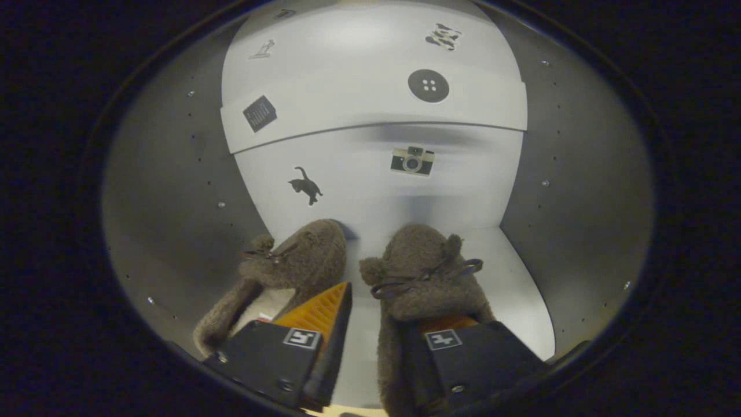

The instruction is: Open the shoe cabinet door, grab the shoes and put them into the shoe cabinet, then close the shoe cabinet door.

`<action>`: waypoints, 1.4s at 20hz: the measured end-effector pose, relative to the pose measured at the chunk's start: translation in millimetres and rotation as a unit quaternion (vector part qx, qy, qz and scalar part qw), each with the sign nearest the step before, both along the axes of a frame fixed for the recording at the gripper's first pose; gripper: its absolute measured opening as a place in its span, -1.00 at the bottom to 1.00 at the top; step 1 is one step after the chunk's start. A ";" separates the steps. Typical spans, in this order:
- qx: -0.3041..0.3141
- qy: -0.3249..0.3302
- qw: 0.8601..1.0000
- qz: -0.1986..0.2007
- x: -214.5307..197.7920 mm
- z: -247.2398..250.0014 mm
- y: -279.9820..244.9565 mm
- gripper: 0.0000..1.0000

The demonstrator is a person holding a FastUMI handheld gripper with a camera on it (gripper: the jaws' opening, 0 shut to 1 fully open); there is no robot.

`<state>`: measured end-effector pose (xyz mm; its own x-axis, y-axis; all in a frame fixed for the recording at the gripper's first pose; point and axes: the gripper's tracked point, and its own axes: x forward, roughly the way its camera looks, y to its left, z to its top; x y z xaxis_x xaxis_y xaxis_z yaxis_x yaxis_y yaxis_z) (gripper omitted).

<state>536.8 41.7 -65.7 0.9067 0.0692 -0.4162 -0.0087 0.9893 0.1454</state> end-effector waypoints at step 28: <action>-0.047 -0.241 0.969 0.027 -531.3 88.0 -66.0 1.00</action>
<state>5.5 -24.4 22.3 0.9935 0.1037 0.0477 -0.1047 0.9943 0.0202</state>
